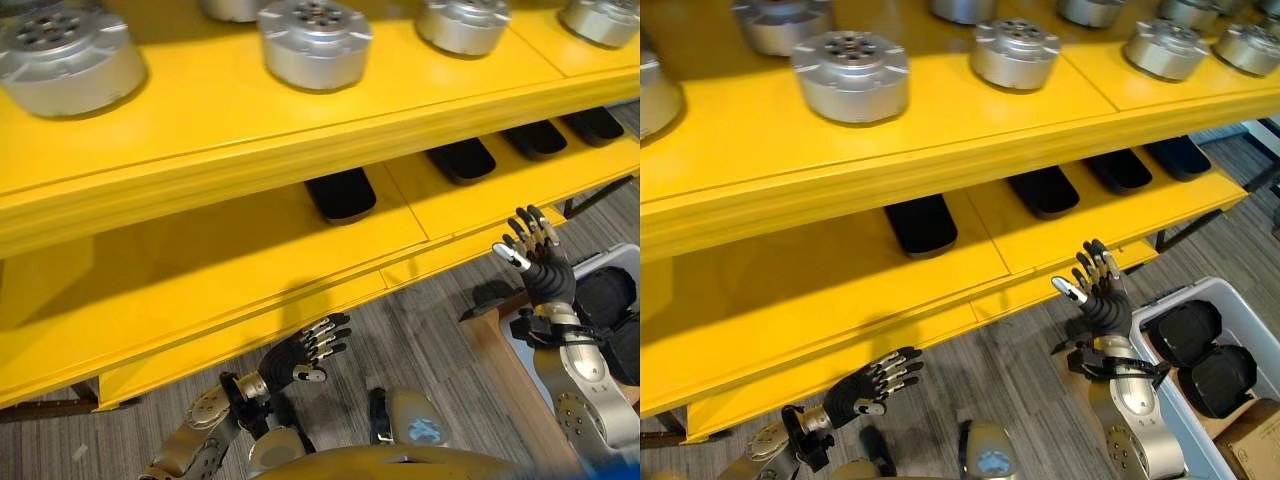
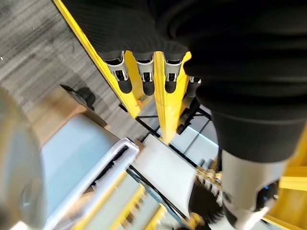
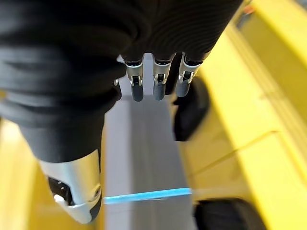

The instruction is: Move parts from the plastic box to the shelf.

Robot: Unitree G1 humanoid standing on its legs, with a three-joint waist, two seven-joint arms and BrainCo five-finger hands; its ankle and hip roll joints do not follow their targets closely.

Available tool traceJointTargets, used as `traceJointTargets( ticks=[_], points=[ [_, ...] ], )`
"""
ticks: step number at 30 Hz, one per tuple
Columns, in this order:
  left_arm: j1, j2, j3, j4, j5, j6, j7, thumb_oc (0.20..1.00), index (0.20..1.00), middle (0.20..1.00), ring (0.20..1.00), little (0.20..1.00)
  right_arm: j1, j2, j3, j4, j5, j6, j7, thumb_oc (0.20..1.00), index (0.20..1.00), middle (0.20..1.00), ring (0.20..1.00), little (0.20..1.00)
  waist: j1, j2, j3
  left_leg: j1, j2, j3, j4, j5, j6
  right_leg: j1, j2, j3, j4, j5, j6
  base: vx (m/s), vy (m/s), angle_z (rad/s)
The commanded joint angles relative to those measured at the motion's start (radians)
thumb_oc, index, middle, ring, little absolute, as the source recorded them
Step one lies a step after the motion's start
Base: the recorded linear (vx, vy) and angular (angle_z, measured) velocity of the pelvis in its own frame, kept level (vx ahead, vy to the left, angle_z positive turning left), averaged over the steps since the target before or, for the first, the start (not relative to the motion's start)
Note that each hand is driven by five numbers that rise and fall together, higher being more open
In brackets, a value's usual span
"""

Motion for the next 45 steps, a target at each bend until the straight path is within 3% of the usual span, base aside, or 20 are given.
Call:
traceJointTargets(
  ticks=[1,3,5,6,11,15,19,20,22,24,28,29,33,36,40,41,42,45],
  points=[
    [-0.039,-0.047,0.062,-0.076,-0.003,-0.04,0.101,1.0,1.0,1.0,1.0,1.0,-0.056,-0.016,-0.014,-0.009,-0.046,0.018,-0.023,1.0,1.0,1.0,1.0,1.0,0.02,0.011,0.012,-0.052,-0.039,-0.075,0.026,-0.085,0.031,0.154,-0.059,-0.071,-0.021,-0.079,0.042,-0.02,-0.28,-1.34],
    [-0.037,-0.068,0.074,-0.091,-0.028,-0.042,0.088,1.0,1.0,1.0,1.0,1.0,-0.068,-0.012,-0.003,-0.007,-0.078,0.037,-0.066,1.0,1.0,1.0,1.0,1.0,0.032,0.008,0.012,-0.074,-0.005,-0.043,0.04,-0.055,0.003,0.192,-0.048,-0.097,-0.086,-0.082,0.024,-0.03,-0.406,-0.74],
    [-0.045,-0.089,0.075,-0.091,-0.01,-0.06,0.095,1.0,1.0,1.0,1.0,1.0,-0.063,-0.018,-0.006,0.002,-0.105,0.043,-0.112,1.0,1.0,1.0,1.0,1.0,0.025,0.004,0.009,-0.095,0.012,-0.035,0.041,-0.031,-0.014,0.201,-0.026,-0.077,-0.111,-0.086,0.006,-0.02,-0.374,-0.43],
    [-0.048,-0.102,0.083,-0.1,-0.075,-0.088,0.105,1.0,1.0,1.0,1.0,1.0,-0.055,-0.034,-0.03,0.015,-0.124,0.028,-0.168,1.0,1.0,1.0,1.0,1.0,0.016,-0.001,0.01,-0.113,0.025,-0.035,0.051,-0.028,-0.025,0.208,-0.002,-0.071,-0.119,-0.099,-0.016,-0.01,-0.298,-0.46],
    [-0.057,-0.143,0.136,-0.089,-0.182,-0.086,0.122,1.0,1.0,1.0,1.0,1.0,-0.019,-0.045,-0.127,0.041,-0.163,0.019,-0.291,1.0,1.0,1.0,1.0,1.0,-0.014,-0.007,0.021,-0.109,0.068,-0.038,0.062,-0.017,-0.04,0.174,0.034,-0.07,-0.082,-0.12,-0.054,0.0,-0.318,-0.45],
    [-0.051,-0.176,0.151,-0.064,-0.195,-0.048,0.091,1.0,1.0,1.0,1.0,1.0,0.028,-0.032,-0.226,0.095,-0.193,0.026,-0.391,1.0,1.0,1.0,1.0,1.0,-0.055,-0.006,0.025,-0.087,0.12,-0.04,0.052,0.006,-0.065,0.152,0.081,-0.056,-0.029,-0.155,-0.089,0.06,-0.361,-0.27],
    [-0.064,-0.188,0.134,-0.041,-0.209,-0.046,0.078,1.0,1.0,1.0,1.0,1.0,0.049,-0.021,-0.256,0.129,-0.188,0.033,-0.4,1.0,1.0,1.0,1.0,1.0,-0.088,-0.001,0.025,-0.068,0.153,-0.041,0.042,0.029,-0.082,0.127,0.1,-0.038,0.013,-0.171,-0.099,0.05,-0.193,-0.16],
    [-0.082,-0.191,0.115,-0.034,-0.213,-0.051,0.073,1.0,1.0,1.0,1.0,1.0,0.059,-0.012,-0.249,0.14,-0.215,0.047,-0.374,1.0,1.0,1.0,1.0,1.0,-0.108,0.002,0.024,-0.064,0.179,-0.045,0.043,0.066,-0.1,0.112,0.109,-0.025,0.034,-0.177,-0.106,0.1,-0.301,-0.26],
    [-0.112,-0.191,0.093,-0.021,-0.144,-0.106,0.065,1.0,1.0,1.0,1.0,1.0,0.073,-0.014,-0.243,0.139,-0.228,0.037,-0.343,1.0,1.0,1.0,1.0,1.0,-0.135,0.003,0.027,-0.052,0.201,-0.043,0.044,0.091,-0.112,0.099,0.112,-0.008,0.043,-0.178,-0.108,0.05,-0.237,-0.26],
    [-0.155,-0.174,0.075,-0.035,-0.1,-0.132,0.108,1.0,1.0,1.0,1.0,1.0,0.071,-0.018,-0.234,0.137,-0.274,0.018,-0.326,1.0,1.0,1.0,1.0,1.0,-0.159,0.006,0.028,-0.04,0.213,-0.038,0.034,0.1,-0.116,0.075,0.11,0.002,0.065,-0.18,-0.108,-0.01,-0.131,-0.4],
    [-0.256,-0.149,0.052,-0.03,-0.171,-0.149,0.162,1.0,1.0,1.0,1.0,1.0,0.055,-0.037,-0.201,0.124,-0.337,-0.002,-0.309,1.0,1.0,1.0,1.0,1.0,-0.194,0.009,0.022,-0.034,0.226,-0.094,0.041,0.135,-0.13,0.05,0.118,0.048,0.088,-0.185,-0.109,0.07,-0.139,-0.44],
    [-0.274,-0.155,0.055,-0.031,-0.211,-0.143,0.184,1.0,1.0,1.0,1.0,1.0,0.044,-0.042,-0.186,0.121,-0.343,0.002,-0.288,1.0,1.0,1.0,1.0,1.0,-0.195,0.004,0.018,-0.032,0.221,-0.142,0.059,0.126,-0.123,0.048,0.122,0.073,0.093,-0.185,-0.11,0.13,-0.166,-0.67],
    [-0.271,-0.176,0.062,-0.05,-0.229,-0.133,0.202,1.0,1.0,1.0,1.0,1.0,0.034,-0.042,-0.164,0.119,-0.345,0.0,-0.273,1.0,1.0,1.0,1.0,1.0,-0.183,0.002,0.012,-0.038,0.196,-0.231,0.072,0.105,-0.095,0.031,0.135,0.119,0.093,-0.166,-0.116,0.06,-0.137,-0.79],
    [-0.262,-0.182,0.072,-0.058,-0.13,-0.16,0.246,1.0,1.0,1.0,1.0,1.0,0.015,-0.029,-0.145,0.134,-0.291,0.02,-0.263,1.0,1.0,1.0,1.0,1.0,-0.166,0.001,0.011,-0.047,0.148,-0.33,0.095,0.068,-0.081,0.037,0.141,0.173,0.065,-0.157,-0.116,0.05,-0.171,-0.53],
    [-0.241,-0.176,0.1,-0.087,-0.102,-0.147,0.268,1.0,1.0,1.0,1.0,1.0,-0.06,-0.005,-0.115,0.2,-0.233,-0.003,-0.265,1.0,1.0,1.0,1.0,1.0,-0.107,0.01,0.007,-0.09,-0.005,-0.503,0.153,-0.026,-0.042,0.057,0.146,0.251,-0.051,-0.095,-0.11,0.02,-0.118,-0.74],
    [-0.239,-0.18,0.114,-0.088,-0.095,-0.139,0.259,1.0,1.0,1.0,1.0,1.0,-0.087,0.01,-0.104,0.216,-0.235,0.005,-0.262,1.0,1.0,1.0,1.0,1.0,-0.089,0.018,0.006,-0.097,-0.07,-0.512,0.165,-0.088,-0.02,0.068,0.145,0.266,-0.087,-0.076,-0.102,0.0,-0.107,-1.25],
    [-0.238,-0.182,0.12,-0.089,-0.078,-0.134,0.252,1.0,1.0,1.0,1.0,1.0,-0.1,0.023,-0.092,0.219,-0.252,0.01,-0.266,1.0,1.0,1.0,1.0,1.0,-0.08,0.027,0.005,-0.099,-0.106,-0.503,0.163,-0.114,-0.012,0.076,0.147,0.271,-0.111,-0.063,-0.096,-0.01,-0.085,-0.81],
    [-0.223,-0.182,0.132,-0.094,-0.087,-0.116,0.219,1.0,1.0,1.0,1.0,1.0,-0.102,0.051,-0.068,0.207,-0.294,0.017,-0.28,1.0,1.0,1.0,1.0,1.0,-0.067,0.052,0.004,-0.105,-0.167,-0.463,0.141,-0.131,0.005,0.097,0.158,0.268,-0.158,-0.04,-0.079,-0.01,-0.056,-0.29]
  ],
)
